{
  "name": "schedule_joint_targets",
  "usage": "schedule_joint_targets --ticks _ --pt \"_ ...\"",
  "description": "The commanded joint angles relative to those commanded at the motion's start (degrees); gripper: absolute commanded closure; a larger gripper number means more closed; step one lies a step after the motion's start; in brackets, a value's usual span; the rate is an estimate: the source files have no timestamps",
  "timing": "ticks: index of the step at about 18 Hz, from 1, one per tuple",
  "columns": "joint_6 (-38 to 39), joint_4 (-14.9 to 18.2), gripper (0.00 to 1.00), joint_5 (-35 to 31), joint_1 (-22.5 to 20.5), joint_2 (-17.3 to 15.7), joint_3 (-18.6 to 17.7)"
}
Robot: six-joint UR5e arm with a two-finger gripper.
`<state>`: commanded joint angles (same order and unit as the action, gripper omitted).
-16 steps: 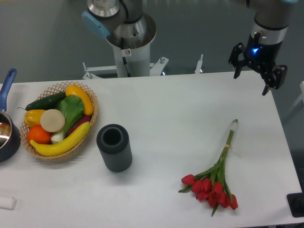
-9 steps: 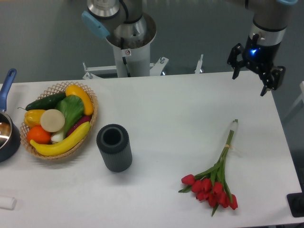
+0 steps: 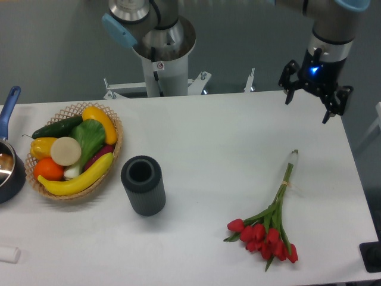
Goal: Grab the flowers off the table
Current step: 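Move the open gripper down over the tulip stems, then lower the gripper around the tulip stems and close it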
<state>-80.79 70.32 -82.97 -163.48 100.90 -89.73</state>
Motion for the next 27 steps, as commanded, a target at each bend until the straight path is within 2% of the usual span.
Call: schedule_joint_targets --ticks 3,5,11,16,19,24,27 --pt "2.0 -5.1 0.0 -0.1 2.3 0.4 -3.3" --pt "3.6 -8.4 0.0 0.0 2.8 1.8 -5.1" --pt "14.7 -17.8 0.0 -0.4 6.0 7.8 -5.1" --pt "14.3 -20.0 0.0 -0.4 6.8 11.6 -5.0" --pt "14.3 -22.8 0.0 -0.4 6.7 14.1 -4.5" --pt "14.3 -23.6 0.0 0.1 6.8 18.2 -2.5" --pt "14.7 -24.6 0.0 0.1 8.6 20.9 -0.9"
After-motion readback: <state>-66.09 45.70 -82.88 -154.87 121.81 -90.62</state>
